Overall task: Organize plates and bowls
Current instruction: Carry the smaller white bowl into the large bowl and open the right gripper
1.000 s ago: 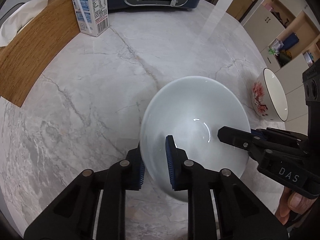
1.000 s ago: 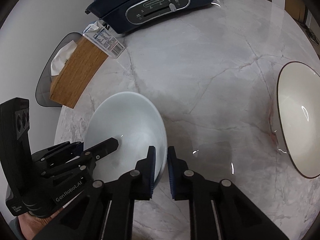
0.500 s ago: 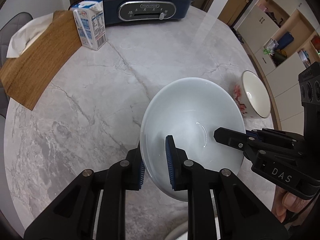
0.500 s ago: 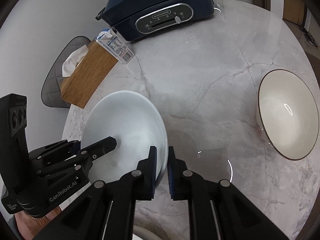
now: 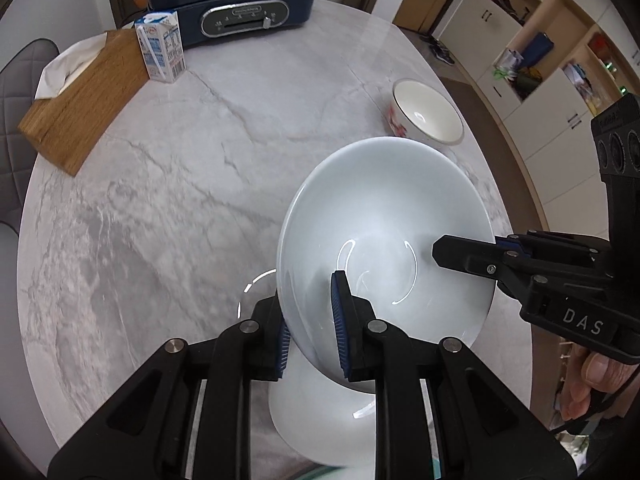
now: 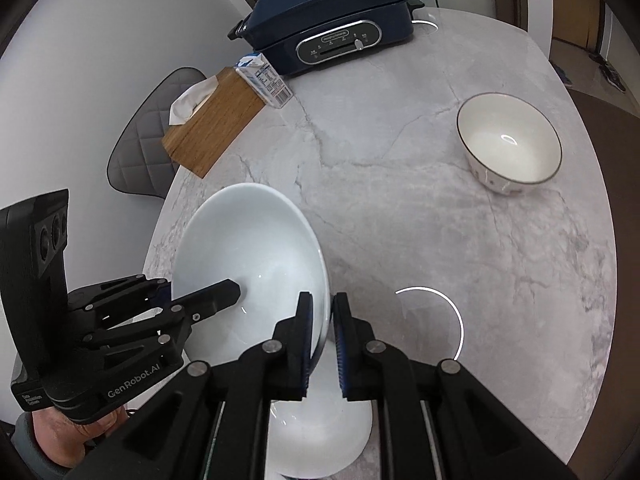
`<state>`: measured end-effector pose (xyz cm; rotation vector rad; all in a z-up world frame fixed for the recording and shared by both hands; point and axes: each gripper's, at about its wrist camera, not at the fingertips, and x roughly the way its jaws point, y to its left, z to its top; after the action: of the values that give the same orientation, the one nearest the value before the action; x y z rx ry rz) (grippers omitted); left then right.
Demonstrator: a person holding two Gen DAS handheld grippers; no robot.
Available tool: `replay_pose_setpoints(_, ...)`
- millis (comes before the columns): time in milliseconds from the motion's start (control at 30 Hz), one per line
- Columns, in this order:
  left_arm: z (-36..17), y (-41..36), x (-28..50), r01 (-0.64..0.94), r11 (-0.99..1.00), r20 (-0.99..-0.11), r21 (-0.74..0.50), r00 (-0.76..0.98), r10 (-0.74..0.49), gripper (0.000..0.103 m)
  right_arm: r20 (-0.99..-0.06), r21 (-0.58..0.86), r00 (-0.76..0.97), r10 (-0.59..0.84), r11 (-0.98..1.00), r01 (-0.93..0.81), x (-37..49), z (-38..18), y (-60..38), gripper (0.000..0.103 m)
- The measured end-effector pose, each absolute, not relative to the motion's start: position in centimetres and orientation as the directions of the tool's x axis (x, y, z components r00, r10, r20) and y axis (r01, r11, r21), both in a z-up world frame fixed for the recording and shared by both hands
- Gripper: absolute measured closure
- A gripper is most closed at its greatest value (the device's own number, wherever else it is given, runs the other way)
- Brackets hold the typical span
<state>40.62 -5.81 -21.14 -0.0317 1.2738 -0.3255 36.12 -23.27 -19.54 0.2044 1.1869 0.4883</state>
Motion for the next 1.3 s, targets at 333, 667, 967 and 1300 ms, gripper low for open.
replay_pose_setpoints(333,-23.7,-6.2,34.2,0.221,0.953,-0.950,-0.206,0.189,-0.249,0.086,-0.858,0.402,0.251,0.449,0.890,-0.216,29.5,-21.8,-23.1,0.090)
replay_pose_setpoints(667,-27.3,-6.0,31.8,0.210,0.958,-0.964,-0.197,0.136,-0.228,0.086,-0.879,0.397,0.201,0.432,0.897,-0.193,27.4,-24.9,-22.7,0.090)
replay_pose_setpoints(967,-28.9,-5.7,32.0,0.202,0.962,-0.970,-0.183,0.119,-0.210,0.086,-0.897,0.373,0.172,0.407,0.906,-0.199,27.4,-26.5,-21.8,0.090)
replay_pose_setpoints(1300,-29.6,-5.4,32.7,0.200,0.963,-0.970,-0.183,0.123,-0.210,0.085,-0.911,0.336,0.174,0.374,0.918,-0.212,27.8,-26.9,-21.2,0.090)
